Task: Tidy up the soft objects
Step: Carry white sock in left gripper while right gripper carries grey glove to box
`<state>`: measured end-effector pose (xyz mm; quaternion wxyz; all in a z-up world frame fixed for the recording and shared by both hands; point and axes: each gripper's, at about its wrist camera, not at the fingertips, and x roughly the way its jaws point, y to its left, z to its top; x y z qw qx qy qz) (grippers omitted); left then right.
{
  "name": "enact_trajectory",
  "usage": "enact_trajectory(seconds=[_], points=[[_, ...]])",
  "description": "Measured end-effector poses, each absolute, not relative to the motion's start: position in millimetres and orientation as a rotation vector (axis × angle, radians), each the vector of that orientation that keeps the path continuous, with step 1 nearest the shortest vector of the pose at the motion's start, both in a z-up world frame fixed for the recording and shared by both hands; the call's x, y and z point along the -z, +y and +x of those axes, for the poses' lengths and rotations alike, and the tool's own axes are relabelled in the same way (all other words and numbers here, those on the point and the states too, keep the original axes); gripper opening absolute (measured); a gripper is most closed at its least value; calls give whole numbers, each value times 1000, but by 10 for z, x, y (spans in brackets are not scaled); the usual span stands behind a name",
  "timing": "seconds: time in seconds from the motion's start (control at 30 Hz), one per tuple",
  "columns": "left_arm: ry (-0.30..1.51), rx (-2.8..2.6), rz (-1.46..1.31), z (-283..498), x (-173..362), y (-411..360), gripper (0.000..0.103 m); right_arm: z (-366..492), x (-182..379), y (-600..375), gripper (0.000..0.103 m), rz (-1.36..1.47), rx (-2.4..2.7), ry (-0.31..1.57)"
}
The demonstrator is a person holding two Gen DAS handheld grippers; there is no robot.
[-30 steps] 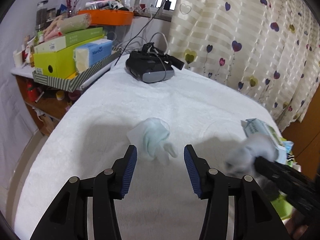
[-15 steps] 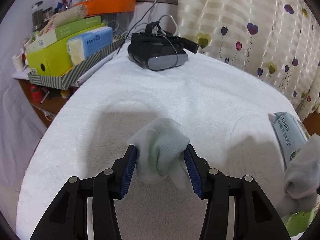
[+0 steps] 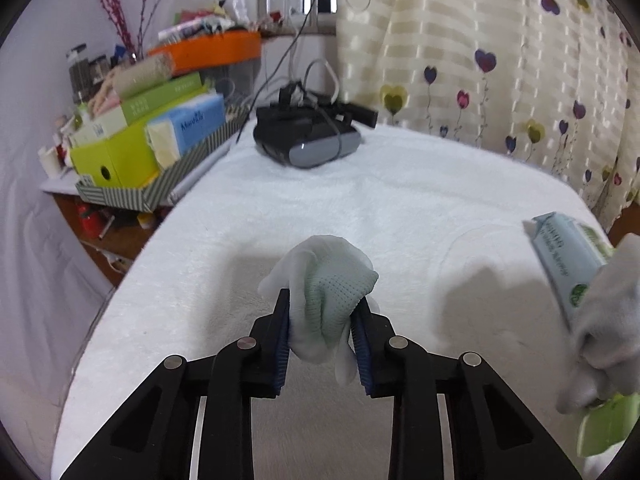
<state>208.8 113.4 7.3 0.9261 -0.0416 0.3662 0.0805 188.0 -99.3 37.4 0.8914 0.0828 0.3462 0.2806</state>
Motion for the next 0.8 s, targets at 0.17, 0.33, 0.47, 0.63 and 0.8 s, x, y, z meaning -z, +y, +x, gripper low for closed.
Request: enact_trajectory(seconds=[0.17,0.33,0.47,0.63,0.8], points=[[710,-146,-94,1845,-262,1003,26,1759,-459,-1079,19,171,-585,695],[676,-120,-100,1590,-441,830,26,1626,-531,-1206,19,173,-580,671],[651,-90,-101,1396,-554,666,26,1500,-593,-1314,19,169,-576,651],[631,-57,-92,1196,-650,451,26,1327,-646,-1482,19,172,-562,628],[610,-20,-78,1011,-745,235,26,1144,-698,-1701,19,182,-536,601]])
